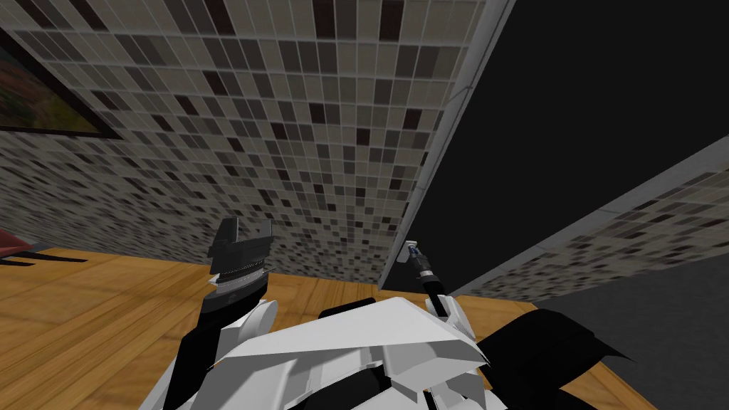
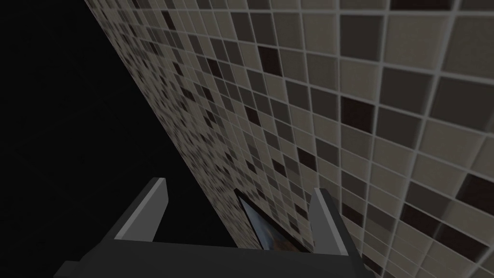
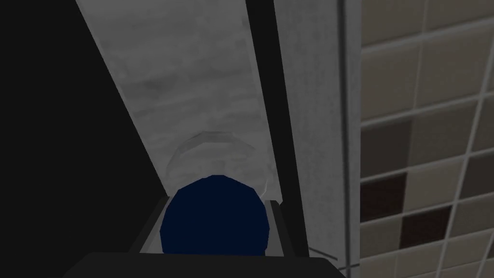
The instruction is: Pull the door open
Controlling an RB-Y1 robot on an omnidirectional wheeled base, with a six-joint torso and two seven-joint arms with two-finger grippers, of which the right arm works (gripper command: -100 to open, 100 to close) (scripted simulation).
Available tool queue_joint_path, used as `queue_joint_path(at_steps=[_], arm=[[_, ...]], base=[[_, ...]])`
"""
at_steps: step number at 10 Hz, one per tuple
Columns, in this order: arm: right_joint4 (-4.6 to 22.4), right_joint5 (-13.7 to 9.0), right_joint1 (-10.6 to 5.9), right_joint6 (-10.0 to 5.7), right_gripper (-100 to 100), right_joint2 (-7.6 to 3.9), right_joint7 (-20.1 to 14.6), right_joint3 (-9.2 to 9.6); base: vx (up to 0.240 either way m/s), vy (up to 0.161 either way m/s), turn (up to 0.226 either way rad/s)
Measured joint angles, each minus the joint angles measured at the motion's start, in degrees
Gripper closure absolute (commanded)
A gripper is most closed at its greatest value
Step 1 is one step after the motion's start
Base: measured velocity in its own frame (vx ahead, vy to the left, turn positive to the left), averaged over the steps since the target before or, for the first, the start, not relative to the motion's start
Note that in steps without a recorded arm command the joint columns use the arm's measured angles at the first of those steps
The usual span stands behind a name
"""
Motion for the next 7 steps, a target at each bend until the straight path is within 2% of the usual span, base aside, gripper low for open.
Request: queue_joint_path(at_steps=[1, 3, 5, 6, 7], arm=[[-0.1, -1.5, -0.20, 0.57, 100, -0.47, -1.4, 1.05], [0.3, -4.4, -0.61, 0.70, 100, -0.86, -2.6, 2.07], [-0.9, -7.1, -0.50, 1.42, 100, -1.60, -4.9, 3.48], [-0.9, -8.7, -0.90, 1.41, -100, -1.93, -5.7, 4.30], [-1.1, -8.2, -0.46, 1.36, -100, -1.90, -5.2, 4.21]], base=[[-0.051, -0.023, 0.022], [-0.060, -0.028, 0.019], [-0.050, -0.023, 0.031], [-0.053, 0.022, -0.029], [-0.037, 0.054, -0.060]])
